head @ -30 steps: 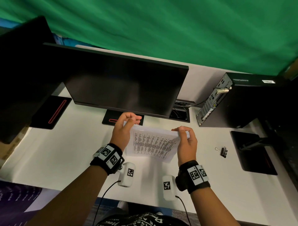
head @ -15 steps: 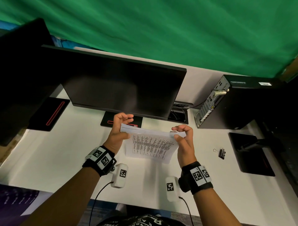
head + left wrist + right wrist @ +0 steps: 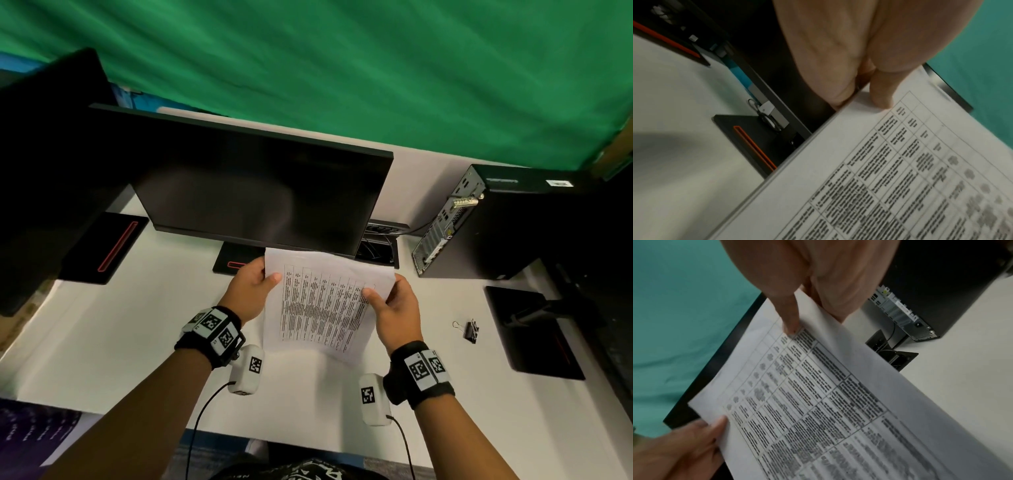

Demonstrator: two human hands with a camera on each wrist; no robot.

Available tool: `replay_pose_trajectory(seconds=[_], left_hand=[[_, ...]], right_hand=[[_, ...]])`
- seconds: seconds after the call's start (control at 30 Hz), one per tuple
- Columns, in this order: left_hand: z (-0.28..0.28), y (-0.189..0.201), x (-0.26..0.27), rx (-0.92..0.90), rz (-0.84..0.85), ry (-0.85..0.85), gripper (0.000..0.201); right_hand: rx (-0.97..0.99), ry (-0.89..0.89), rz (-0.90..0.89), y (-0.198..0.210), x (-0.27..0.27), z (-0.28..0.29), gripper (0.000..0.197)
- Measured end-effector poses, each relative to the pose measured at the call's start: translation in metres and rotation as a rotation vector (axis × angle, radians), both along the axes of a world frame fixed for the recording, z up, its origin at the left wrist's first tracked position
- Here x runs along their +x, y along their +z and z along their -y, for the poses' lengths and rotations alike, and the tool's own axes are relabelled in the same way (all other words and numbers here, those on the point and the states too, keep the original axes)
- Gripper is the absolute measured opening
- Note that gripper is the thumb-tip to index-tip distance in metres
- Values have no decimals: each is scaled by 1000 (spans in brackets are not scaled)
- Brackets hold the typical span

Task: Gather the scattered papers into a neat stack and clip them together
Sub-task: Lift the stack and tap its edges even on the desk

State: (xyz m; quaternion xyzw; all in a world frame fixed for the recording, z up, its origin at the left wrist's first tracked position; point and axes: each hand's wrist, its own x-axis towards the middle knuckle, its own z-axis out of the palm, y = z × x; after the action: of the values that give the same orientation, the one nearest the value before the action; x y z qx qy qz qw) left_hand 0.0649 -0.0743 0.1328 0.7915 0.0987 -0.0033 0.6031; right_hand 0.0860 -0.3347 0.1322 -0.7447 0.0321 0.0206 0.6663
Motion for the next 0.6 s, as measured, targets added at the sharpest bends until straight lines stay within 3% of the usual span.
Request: replay_pose_trajectory(seconds=[0.13,0.3,0.4,0.5,0.6], left_hand=[[14,14,5,121,55,-11,30],[20,21,-5,63,171,59,23],[26,5,-13,2,87,26,33],[30,-2,-11,6,-4,47,42],[28,-2,-8,1,-27,63,42]], right_hand=[[-75,17,-22,3,1,-7,26],[34,-5,112,9,-1,-6,27],[-4,39,81,-5,-4,-8,20],[-30,58,13,-17,-3,-11,34],[-66,53,18,-20,-1,-7,29]])
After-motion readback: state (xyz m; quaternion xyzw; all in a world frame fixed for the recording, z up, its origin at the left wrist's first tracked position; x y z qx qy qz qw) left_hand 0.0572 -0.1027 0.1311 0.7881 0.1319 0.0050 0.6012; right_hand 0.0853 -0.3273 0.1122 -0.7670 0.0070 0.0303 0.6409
